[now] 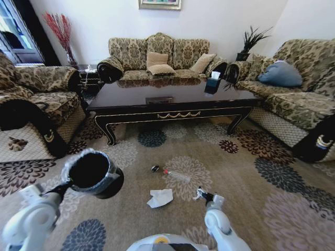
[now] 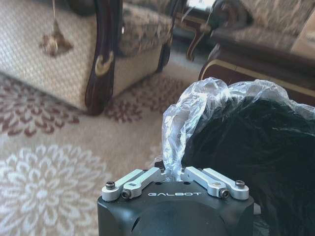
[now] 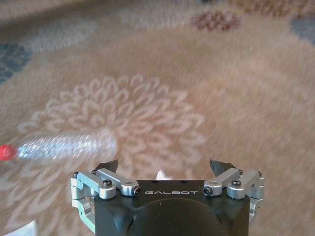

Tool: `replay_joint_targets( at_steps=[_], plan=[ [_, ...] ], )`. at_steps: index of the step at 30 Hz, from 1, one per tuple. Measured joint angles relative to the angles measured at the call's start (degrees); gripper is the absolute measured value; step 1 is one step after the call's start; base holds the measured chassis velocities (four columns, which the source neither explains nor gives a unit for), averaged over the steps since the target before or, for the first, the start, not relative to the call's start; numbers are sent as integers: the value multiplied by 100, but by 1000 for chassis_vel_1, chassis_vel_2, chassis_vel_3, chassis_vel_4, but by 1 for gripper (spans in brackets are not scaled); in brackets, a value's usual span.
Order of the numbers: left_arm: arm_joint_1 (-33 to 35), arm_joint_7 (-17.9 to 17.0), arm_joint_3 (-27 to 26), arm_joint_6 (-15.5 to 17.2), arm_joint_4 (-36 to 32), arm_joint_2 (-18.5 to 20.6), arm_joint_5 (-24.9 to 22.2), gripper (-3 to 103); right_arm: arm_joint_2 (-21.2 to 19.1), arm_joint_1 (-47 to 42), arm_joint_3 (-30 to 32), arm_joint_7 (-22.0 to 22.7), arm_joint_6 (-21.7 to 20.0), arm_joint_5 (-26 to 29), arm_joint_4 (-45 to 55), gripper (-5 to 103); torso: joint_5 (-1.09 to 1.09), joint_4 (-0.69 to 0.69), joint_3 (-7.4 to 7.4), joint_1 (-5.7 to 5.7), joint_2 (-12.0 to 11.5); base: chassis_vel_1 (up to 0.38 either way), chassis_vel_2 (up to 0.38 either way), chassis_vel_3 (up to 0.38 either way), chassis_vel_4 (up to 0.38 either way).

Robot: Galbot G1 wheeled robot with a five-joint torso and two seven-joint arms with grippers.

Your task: Move to the front of the table and pick up the trash from the floor, then place it into the trash bin.

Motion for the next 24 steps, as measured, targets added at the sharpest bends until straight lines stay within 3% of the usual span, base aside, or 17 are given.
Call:
replay_joint_targets(
  at_steps=[14,24],
  plan=[
    [210,-109,-194,-3,-612,-142,-147,4,228,318,-154,444,-244,1068,-435,100,0,-1,0,0,0,0,0,0,0],
    [174,-148,181,-6,-903,-432,-74,4,412,649,-164,745,-295,1474,-738,100,-1,0,0,0,0,0,0,0,0]
  ],
)
